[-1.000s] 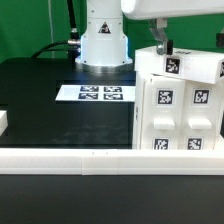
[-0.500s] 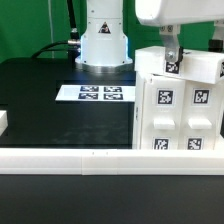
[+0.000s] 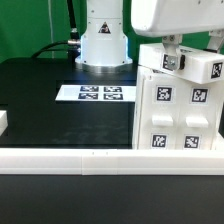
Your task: Assemble cabinet
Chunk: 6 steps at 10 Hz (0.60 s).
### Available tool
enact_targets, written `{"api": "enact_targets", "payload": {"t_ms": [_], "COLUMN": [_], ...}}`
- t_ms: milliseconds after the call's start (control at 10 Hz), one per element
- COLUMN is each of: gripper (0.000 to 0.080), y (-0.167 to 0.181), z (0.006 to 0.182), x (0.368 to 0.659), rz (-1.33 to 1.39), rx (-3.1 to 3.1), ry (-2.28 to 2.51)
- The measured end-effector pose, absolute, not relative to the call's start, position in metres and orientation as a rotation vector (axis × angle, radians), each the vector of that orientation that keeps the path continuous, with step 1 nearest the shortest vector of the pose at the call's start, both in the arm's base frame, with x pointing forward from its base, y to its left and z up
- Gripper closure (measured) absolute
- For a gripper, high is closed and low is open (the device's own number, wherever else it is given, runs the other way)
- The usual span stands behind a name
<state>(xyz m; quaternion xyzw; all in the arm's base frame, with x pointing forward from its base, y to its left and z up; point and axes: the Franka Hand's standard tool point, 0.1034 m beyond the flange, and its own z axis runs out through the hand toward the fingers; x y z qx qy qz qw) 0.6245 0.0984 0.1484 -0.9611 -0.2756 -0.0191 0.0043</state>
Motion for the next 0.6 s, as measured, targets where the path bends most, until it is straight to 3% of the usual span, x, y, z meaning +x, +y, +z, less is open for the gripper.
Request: {"api": "enact_targets", "payload": {"t_ms": [400,600], "gripper": [0.0238,0.0236], "y": [0.093,0.087], "z": [0.15,0.15], "x": [0.627,0.63], "rz": [-0.073,-0.1], "rx": [-3.118,-3.111], "ry": [-0.252,0.276]}}
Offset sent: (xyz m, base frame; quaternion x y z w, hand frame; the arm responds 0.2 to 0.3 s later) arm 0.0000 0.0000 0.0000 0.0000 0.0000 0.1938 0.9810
